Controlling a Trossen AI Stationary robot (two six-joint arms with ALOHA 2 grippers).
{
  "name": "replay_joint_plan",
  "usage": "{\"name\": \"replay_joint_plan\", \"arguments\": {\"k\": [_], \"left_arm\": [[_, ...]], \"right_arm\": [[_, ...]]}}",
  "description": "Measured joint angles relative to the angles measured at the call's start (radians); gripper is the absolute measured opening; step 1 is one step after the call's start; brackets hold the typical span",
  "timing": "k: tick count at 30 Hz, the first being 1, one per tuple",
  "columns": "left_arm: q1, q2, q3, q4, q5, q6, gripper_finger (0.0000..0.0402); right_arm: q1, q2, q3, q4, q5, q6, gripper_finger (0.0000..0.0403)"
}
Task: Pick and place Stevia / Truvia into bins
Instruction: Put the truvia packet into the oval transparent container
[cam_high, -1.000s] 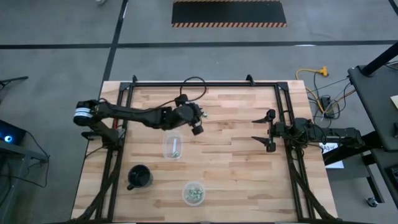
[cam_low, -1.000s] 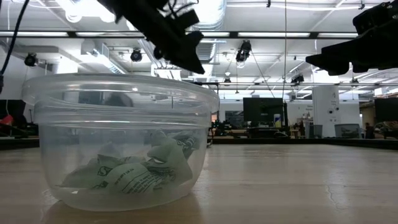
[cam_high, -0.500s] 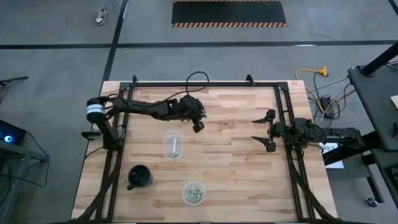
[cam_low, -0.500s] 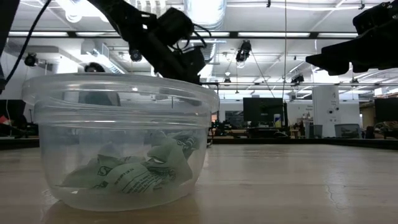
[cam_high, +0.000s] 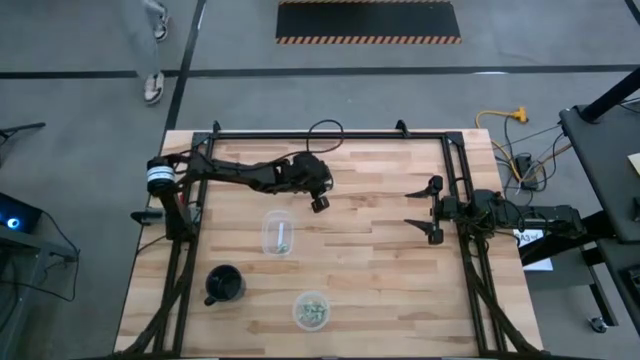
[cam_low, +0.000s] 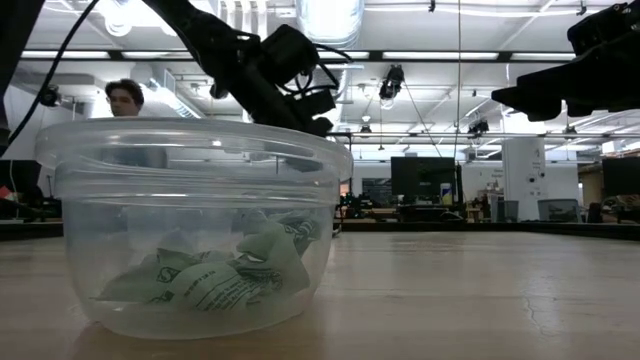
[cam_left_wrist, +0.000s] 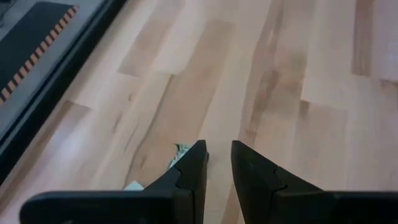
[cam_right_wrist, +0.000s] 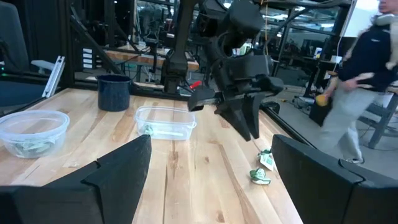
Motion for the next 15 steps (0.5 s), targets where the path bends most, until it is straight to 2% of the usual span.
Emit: {"name": "replay_joint_plan", "arguments": {"k": [3, 15], "left_arm": [[0.0, -0.006, 0.0, 0.019, -0.003, -0.038, 0.0057], [0.0, 0.002, -0.001, 0.008, -0.003, -0.036, 0.0058]], "right_arm": [[0.0, 0.0, 0.0, 0.0, 0.0, 0.0, 0.0325], [0.0, 0.001, 0.0, 0.0, 0.0, 0.0, 0.0325]]}}
